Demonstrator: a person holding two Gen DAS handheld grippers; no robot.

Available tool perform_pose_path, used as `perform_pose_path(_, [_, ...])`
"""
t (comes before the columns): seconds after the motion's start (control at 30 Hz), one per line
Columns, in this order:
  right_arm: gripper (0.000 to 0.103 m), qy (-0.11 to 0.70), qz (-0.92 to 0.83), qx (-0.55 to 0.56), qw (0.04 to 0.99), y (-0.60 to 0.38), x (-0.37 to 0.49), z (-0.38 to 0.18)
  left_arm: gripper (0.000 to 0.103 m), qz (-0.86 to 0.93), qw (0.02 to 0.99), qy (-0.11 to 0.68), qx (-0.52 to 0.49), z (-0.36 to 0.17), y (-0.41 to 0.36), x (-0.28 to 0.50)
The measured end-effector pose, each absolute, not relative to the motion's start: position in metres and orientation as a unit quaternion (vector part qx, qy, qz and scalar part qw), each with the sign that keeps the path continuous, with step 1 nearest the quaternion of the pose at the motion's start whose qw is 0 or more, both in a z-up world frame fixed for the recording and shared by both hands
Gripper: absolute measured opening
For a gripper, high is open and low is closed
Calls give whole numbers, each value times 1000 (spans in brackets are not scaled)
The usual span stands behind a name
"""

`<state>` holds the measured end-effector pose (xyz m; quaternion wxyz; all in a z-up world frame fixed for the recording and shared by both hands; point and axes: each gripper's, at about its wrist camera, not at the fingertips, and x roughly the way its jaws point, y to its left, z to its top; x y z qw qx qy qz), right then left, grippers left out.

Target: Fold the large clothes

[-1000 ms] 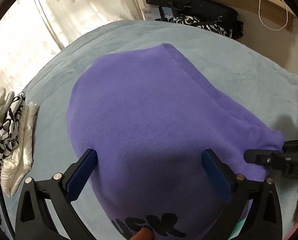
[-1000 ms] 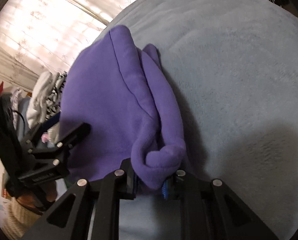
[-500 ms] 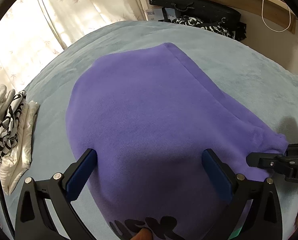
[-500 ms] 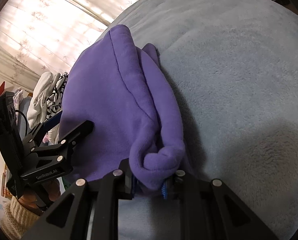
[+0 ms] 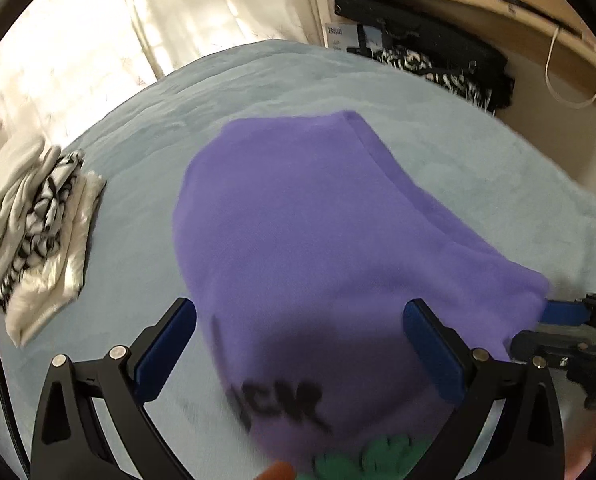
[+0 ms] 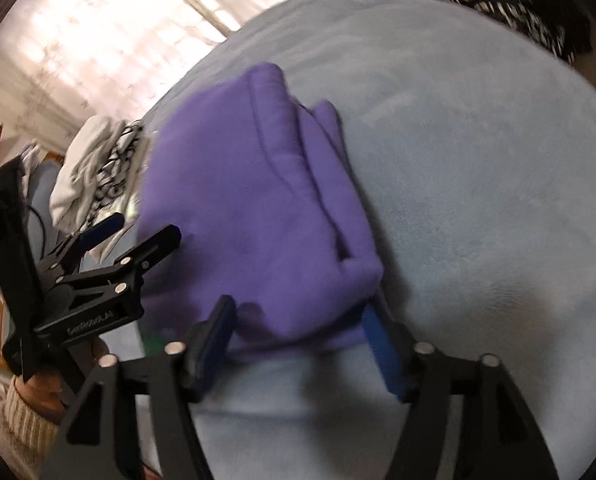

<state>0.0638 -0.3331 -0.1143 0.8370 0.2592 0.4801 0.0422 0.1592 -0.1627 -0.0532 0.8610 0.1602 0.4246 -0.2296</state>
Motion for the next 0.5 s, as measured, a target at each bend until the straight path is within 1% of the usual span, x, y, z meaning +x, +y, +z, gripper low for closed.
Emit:
perform_pose_path(0.1, [67,470,47,235,849,-329,50,-90,103,-234,867,424,115,-32,-130,149])
perform_pose_path(0.3, [71,458,63,238,854,-329,36,-70,103,-236,867,440,1,-13,-59,140])
perform_pose_path(0.4, [71,458,69,247,851,-335,39,-69,103,-225,863,452,-16,-20,-38,142])
perform_pose_path(0.5, [71,462,73,262,844,-345,49,-73,103,-219,856,469,-14,-32,-34,149])
